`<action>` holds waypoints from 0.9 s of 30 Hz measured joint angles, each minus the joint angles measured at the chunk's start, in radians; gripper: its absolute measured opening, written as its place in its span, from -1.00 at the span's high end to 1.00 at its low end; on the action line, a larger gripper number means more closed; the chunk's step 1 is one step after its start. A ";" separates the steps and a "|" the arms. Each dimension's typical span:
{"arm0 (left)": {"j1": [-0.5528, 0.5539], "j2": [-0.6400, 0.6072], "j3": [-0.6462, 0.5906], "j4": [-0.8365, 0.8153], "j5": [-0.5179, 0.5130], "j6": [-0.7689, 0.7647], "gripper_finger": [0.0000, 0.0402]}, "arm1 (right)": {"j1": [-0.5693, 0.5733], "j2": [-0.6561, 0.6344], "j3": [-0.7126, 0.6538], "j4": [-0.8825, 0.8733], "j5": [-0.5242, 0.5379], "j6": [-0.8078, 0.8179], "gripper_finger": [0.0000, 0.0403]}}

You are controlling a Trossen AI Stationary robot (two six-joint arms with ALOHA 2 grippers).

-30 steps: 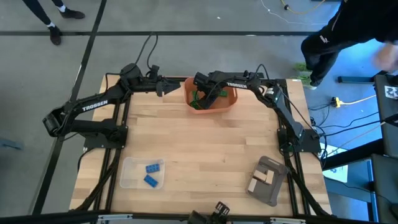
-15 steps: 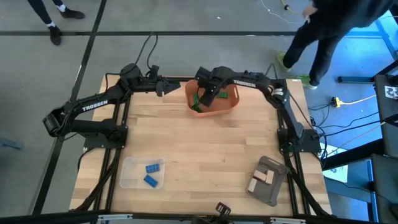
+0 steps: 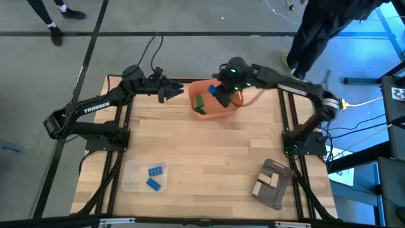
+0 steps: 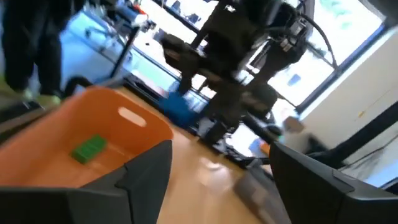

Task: Sort & place blocks by color
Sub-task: Put the top blue 8 stud game piece into the white transparent bin

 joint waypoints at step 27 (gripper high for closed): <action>-0.271 0.013 0.000 0.028 -0.386 0.419 -0.30 | 0.121 -0.345 -0.468 0.578 -0.136 0.237 0.31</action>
